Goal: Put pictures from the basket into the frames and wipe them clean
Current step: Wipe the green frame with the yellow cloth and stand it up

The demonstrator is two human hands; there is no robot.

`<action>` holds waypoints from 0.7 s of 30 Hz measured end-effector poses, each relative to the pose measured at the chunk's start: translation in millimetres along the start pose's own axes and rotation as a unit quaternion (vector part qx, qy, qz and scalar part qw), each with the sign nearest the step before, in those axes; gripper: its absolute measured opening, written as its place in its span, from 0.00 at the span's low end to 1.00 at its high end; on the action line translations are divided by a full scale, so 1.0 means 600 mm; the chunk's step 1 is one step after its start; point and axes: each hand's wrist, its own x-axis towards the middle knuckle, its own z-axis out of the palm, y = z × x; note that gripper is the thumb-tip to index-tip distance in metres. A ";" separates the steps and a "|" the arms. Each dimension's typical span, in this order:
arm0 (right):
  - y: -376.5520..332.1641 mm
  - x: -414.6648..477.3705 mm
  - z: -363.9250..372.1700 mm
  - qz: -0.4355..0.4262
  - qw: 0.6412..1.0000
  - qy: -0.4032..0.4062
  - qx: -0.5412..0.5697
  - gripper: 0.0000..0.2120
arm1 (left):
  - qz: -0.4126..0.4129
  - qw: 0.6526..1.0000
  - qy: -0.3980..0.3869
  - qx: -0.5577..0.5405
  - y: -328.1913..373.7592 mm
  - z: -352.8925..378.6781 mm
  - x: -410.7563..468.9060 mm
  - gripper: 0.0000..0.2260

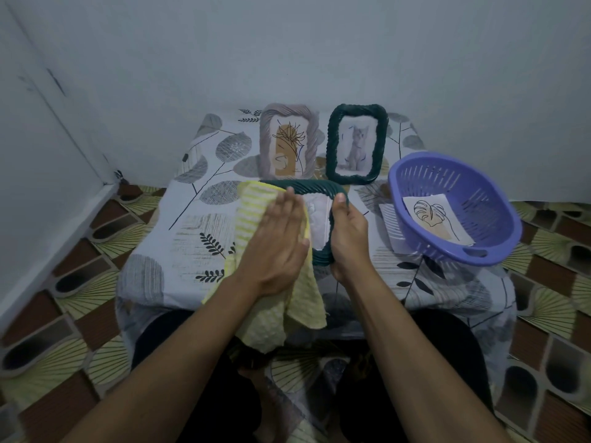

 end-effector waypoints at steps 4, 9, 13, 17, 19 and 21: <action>-0.010 0.005 -0.020 0.005 0.999 -0.037 0.016 0.19 | -0.049 0.993 0.032 0.099 -0.050 -0.007 -0.008 0.28; -0.013 0.001 -0.018 0.000 0.999 -0.039 0.019 0.19 | -0.248 0.965 0.083 0.000 -0.051 -0.013 0.018 0.31; -0.012 -0.005 -0.008 -0.004 0.999 -0.029 0.026 0.18 | -0.298 0.950 0.083 -0.051 -0.026 -0.007 0.049 0.38; -0.013 -0.006 0.007 -0.013 0.999 -0.018 0.042 0.17 | -0.161 0.986 0.041 -0.030 0.027 -0.002 0.040 0.39; -0.014 0.000 0.005 -0.021 0.999 -0.007 0.032 0.17 | -0.034 0.998 0.025 -0.039 0.036 0.000 0.023 0.35; -0.015 0.003 -0.005 -0.023 0.999 -0.010 0.027 0.17 | 0.093 0.996 0.015 0.002 0.018 0.003 0.009 0.30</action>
